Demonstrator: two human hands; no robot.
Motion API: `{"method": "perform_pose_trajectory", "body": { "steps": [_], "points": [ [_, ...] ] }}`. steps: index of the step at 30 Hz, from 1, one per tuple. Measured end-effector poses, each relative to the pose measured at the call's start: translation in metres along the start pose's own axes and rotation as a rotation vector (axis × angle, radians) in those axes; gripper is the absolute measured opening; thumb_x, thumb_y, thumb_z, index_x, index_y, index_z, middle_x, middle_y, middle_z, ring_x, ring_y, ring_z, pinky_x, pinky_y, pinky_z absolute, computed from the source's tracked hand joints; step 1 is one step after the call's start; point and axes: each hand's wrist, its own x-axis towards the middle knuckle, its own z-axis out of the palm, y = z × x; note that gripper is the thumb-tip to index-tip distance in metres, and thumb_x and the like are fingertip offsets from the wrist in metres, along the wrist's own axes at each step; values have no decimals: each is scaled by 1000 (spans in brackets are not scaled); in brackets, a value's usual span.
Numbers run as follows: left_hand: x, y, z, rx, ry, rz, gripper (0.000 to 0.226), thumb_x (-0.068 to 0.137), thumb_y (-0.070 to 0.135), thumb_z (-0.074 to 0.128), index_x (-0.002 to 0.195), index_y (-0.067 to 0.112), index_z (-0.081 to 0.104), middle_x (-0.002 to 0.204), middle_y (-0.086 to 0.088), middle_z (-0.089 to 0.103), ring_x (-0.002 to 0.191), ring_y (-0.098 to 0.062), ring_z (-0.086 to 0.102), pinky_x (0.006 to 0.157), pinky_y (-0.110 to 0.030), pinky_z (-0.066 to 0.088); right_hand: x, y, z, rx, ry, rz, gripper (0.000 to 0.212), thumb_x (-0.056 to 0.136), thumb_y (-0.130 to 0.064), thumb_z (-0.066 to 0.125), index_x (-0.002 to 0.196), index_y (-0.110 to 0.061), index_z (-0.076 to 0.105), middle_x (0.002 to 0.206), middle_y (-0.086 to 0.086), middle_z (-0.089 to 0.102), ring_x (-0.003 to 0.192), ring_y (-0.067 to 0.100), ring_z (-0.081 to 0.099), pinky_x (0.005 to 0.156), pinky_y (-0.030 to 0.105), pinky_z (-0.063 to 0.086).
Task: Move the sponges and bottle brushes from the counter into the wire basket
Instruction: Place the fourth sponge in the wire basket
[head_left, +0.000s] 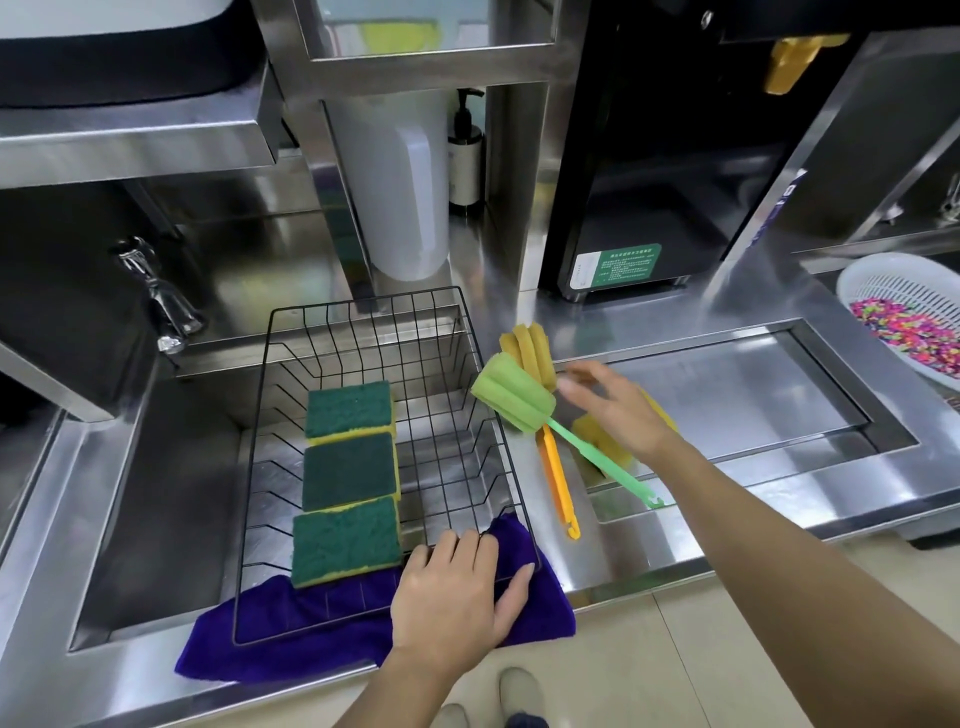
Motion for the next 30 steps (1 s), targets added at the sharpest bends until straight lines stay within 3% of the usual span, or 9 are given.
{"method": "perform_pose_trajectory", "body": {
  "steps": [2,4,6,9,17,20,23,27,30],
  "points": [
    [0,0,0,0,-3,0,60,100,52,25,73,14,62,67,-1,56,60,-21,54,53,-32,46,8,4,-4,-108,171,16,39,83,-40,59,118,-23,57,119,0,62,122,24,49,111,46,29],
    [0,0,1,2,-6,5,60,100,52,25,73,14,62,67,-1,57,61,-21,54,53,-33,47,14,5,-10,-381,232,130,45,84,-29,60,127,-18,52,135,9,52,129,28,41,108,43,25],
    [-1,0,1,2,-4,6,60,100,52,25,73,14,62,67,-1,56,60,-21,54,53,-33,46,16,9,-13,-519,162,292,61,78,-37,64,134,-24,43,145,10,38,135,30,30,107,44,24],
    [0,-1,1,3,0,9,60,100,52,25,73,14,62,67,-1,56,60,-21,54,53,-32,46,13,21,-11,-486,3,453,87,65,-52,72,140,-28,35,152,10,20,140,33,18,112,51,23],
    [0,-1,1,16,29,22,58,100,50,27,71,13,60,65,-1,55,59,-22,53,51,-32,44,10,22,-15,-522,41,474,101,52,-58,81,135,-19,37,136,14,31,130,34,30,105,47,36],
    [-1,-1,2,17,35,19,57,100,51,28,70,13,59,65,-1,54,59,-22,53,50,-32,44,13,16,-25,-441,69,525,87,57,-51,83,123,-5,48,134,20,42,124,35,42,99,40,40],
    [-1,-1,3,11,37,18,58,100,51,28,71,14,60,65,-1,55,59,-22,53,50,-32,44,14,7,-38,-282,174,524,58,58,-44,85,87,-6,52,120,19,53,103,31,53,80,39,45],
    [0,-1,2,3,50,15,58,100,51,28,70,13,60,64,-1,54,58,-22,52,49,-32,44,15,-8,-48,-147,419,511,74,61,-38,85,115,-2,49,132,20,37,113,35,51,92,45,49],
    [1,-1,2,7,42,9,58,100,51,27,70,14,60,64,-1,54,59,-22,52,50,-33,44,18,-19,-46,88,525,425,71,62,-29,83,116,-3,45,131,17,41,106,34,56,83,48,55]
  ]
}}
